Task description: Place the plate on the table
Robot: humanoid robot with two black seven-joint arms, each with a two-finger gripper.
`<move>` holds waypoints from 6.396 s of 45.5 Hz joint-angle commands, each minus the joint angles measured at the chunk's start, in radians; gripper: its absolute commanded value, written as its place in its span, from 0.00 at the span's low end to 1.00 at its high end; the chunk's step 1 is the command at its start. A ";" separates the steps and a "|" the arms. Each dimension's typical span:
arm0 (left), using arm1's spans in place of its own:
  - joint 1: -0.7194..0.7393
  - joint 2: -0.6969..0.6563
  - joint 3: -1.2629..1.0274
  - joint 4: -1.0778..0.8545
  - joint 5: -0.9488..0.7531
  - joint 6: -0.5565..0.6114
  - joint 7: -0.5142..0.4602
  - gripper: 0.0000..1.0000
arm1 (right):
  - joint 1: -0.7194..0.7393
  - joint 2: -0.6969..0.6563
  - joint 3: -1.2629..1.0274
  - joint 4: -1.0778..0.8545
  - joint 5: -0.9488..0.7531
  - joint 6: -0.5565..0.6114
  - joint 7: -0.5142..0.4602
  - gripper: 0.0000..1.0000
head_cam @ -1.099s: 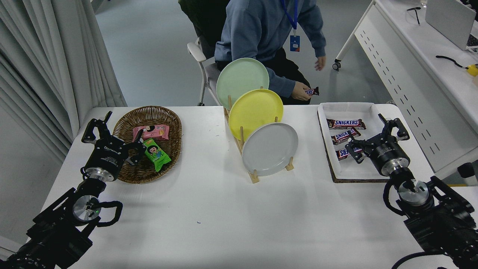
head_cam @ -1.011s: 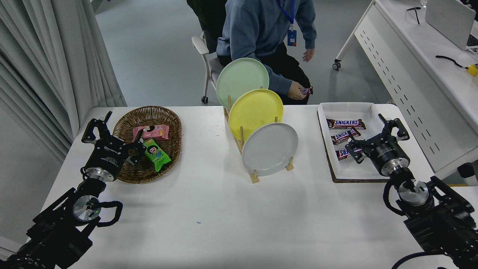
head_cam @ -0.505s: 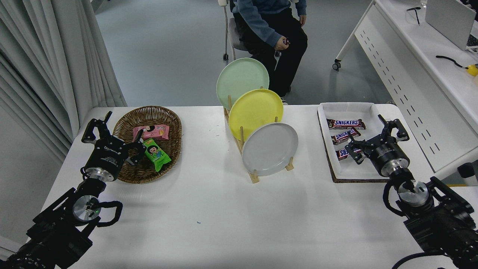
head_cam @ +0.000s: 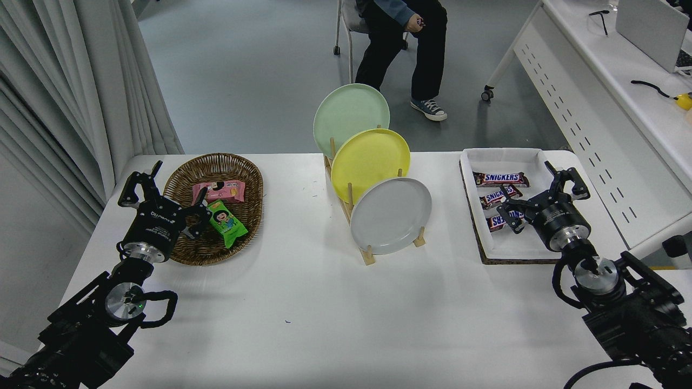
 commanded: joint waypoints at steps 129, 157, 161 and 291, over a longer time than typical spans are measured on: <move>0.000 0.000 0.000 -0.001 0.000 0.000 0.000 1.00 | 0.648 0.033 -1.139 0.370 0.399 -0.540 -0.253 1.00; 0.000 0.000 0.000 -0.001 0.000 0.000 0.000 1.00 | 0.684 0.055 -1.199 0.350 0.400 -0.532 -0.253 0.95; 0.000 0.000 0.000 -0.001 0.000 0.000 0.000 1.00 | 0.698 0.063 -1.226 0.344 0.400 -0.532 -0.253 0.88; 0.000 0.000 0.000 -0.001 0.000 0.000 0.000 1.00 | 0.723 0.083 -1.239 0.321 0.400 -0.540 -0.393 0.01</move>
